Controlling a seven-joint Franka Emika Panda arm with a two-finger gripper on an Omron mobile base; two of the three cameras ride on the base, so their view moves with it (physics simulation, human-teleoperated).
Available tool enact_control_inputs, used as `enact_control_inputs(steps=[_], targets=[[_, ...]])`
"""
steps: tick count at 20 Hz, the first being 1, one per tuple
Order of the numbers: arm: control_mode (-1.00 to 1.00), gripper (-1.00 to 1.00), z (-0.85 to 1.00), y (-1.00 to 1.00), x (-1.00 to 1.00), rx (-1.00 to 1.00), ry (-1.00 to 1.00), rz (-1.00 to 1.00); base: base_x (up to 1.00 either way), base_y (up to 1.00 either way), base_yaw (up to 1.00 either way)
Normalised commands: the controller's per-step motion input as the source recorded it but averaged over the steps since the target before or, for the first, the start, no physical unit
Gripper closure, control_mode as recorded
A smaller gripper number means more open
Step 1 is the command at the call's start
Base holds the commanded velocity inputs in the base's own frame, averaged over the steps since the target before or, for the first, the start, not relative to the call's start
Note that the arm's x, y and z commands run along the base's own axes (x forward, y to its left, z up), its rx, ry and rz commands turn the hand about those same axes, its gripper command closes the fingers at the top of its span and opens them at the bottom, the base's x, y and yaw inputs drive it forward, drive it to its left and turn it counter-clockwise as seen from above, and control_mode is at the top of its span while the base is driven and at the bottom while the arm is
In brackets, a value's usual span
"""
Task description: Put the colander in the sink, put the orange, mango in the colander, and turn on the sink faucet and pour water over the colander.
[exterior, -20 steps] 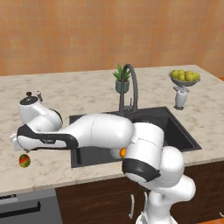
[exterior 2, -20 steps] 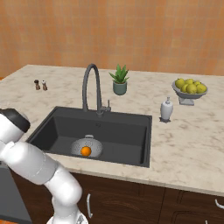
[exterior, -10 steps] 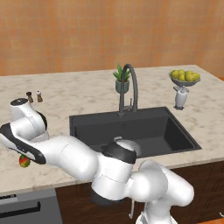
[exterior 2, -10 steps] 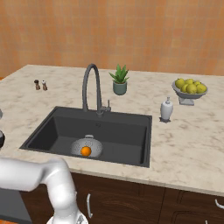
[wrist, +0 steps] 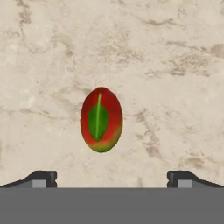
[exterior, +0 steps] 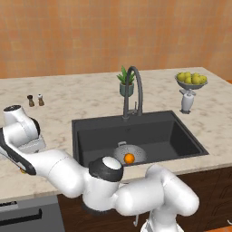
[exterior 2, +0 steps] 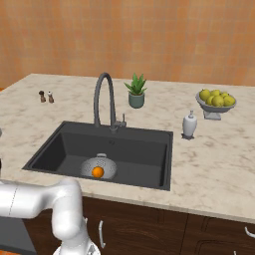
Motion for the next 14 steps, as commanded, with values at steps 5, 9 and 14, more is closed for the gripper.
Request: enact_control_inputs(steps=[5,9,14], targets=[[-1.00,-1.00,-0.39,0.31,0.03,-0.01,0.02,0.00,0.00,0.00,0.00],[-1.00,-1.00,-0.30,0.18,0.16,0.00,0.02,-0.01,0.00,0.00,0.00],[-1.00,-1.00,-0.17,-0.02,0.10,0.00,0.02,-0.06,0.00,0.00,0.00]])
